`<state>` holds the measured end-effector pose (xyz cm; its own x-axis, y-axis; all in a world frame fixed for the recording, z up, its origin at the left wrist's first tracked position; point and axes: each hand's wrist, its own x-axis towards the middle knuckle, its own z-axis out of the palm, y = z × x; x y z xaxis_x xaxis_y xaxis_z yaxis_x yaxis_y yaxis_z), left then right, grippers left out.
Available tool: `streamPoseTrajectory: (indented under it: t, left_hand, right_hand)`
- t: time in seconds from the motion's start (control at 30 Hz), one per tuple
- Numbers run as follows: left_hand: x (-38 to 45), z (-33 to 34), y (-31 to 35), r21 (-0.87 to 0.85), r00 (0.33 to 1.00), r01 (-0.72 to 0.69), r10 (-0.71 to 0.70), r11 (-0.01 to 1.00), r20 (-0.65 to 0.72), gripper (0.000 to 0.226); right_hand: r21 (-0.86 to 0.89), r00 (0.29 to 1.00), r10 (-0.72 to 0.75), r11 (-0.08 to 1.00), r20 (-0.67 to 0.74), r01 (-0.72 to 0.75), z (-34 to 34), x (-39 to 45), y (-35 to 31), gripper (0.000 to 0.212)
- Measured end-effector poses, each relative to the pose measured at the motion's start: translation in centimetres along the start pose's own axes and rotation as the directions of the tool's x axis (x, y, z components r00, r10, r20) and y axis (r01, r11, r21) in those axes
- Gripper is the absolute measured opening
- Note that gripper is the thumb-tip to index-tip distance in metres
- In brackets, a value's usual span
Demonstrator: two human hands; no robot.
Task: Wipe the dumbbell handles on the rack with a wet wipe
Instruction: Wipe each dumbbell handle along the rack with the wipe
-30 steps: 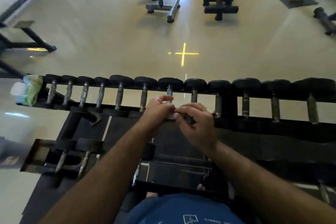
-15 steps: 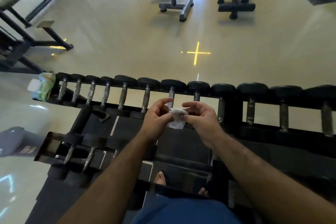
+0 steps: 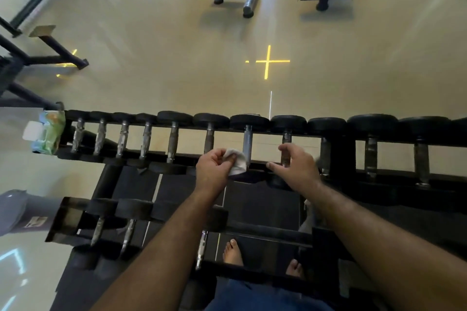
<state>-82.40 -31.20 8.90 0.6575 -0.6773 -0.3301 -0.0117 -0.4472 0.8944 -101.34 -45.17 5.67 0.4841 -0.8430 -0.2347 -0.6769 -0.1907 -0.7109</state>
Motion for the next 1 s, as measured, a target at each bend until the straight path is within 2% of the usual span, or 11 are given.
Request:
streamPoseTrajectory:
  t: [0.1,0.23,0.4,0.57,0.67,0.73,0.8,0.83,0.87,0.93,1.0]
  left_hand:
    - [2.6,0.3,-2.2,0.132,1.000,-0.020,0.019,0.991,0.007,0.023]
    - [5.2,0.8,-4.7,0.191,0.998,-0.060,0.057,0.980,0.024,0.028]
    - [6.9,0.9,-5.8,0.190,0.989,-0.147,0.151,0.971,-0.006,0.032]
    - [10.4,-0.5,-5.3,0.240,0.961,-0.226,0.256,0.944,-0.101,0.027]
    - [13.5,-2.2,-5.0,0.274,0.952,-0.269,0.297,0.923,-0.065,0.025]
    - [15.0,-2.9,-4.4,0.298,0.936,-0.343,0.351,0.891,0.028,0.023]
    - [16.1,-2.5,-3.4,0.340,0.879,-0.476,0.453,0.811,0.149,0.021]
    - [16.7,-2.1,-2.8,0.365,0.830,-0.557,0.516,0.746,0.212,0.020]
    - [17.1,-1.5,-2.4,0.402,0.767,-0.640,0.577,0.655,0.281,0.019]
    - [17.8,0.2,-2.2,0.489,0.610,-0.774,0.679,0.401,0.408,0.015]
    - [18.2,1.6,-2.9,0.522,0.461,-0.836,0.731,0.169,0.503,0.010]
  right_hand:
    - [-0.106,0.994,0.090,0.990,-0.069,-0.097,2.1,2.8,1.4,0.083]
    - [-0.269,0.974,0.223,0.936,-0.044,-0.227,5.4,5.1,1.8,0.102]
    - [-0.365,0.959,0.279,0.898,0.040,-0.246,8.0,4.6,1.9,0.125]
    - [-0.503,0.978,0.209,0.843,-0.019,-0.190,9.2,3.7,1.8,0.140]
    - [-0.521,0.978,0.211,0.834,-0.005,-0.182,9.3,3.7,1.5,0.160]
    - [-0.532,0.979,0.203,0.829,-0.005,-0.175,9.5,3.7,1.5,0.168]
    - [-0.542,0.980,0.201,0.824,0.004,-0.166,9.7,3.8,1.7,0.172]
    - [-0.554,0.980,0.199,0.817,0.016,-0.157,9.7,3.8,1.8,0.175]
    - [-0.572,0.980,0.197,0.807,0.031,-0.144,9.7,3.8,1.9,0.178]
    - [-0.600,0.980,0.194,0.790,0.044,-0.130,9.7,3.9,2.0,0.182]
    - [-0.616,0.980,0.194,0.777,0.041,-0.128,9.7,4.0,1.9,0.182]
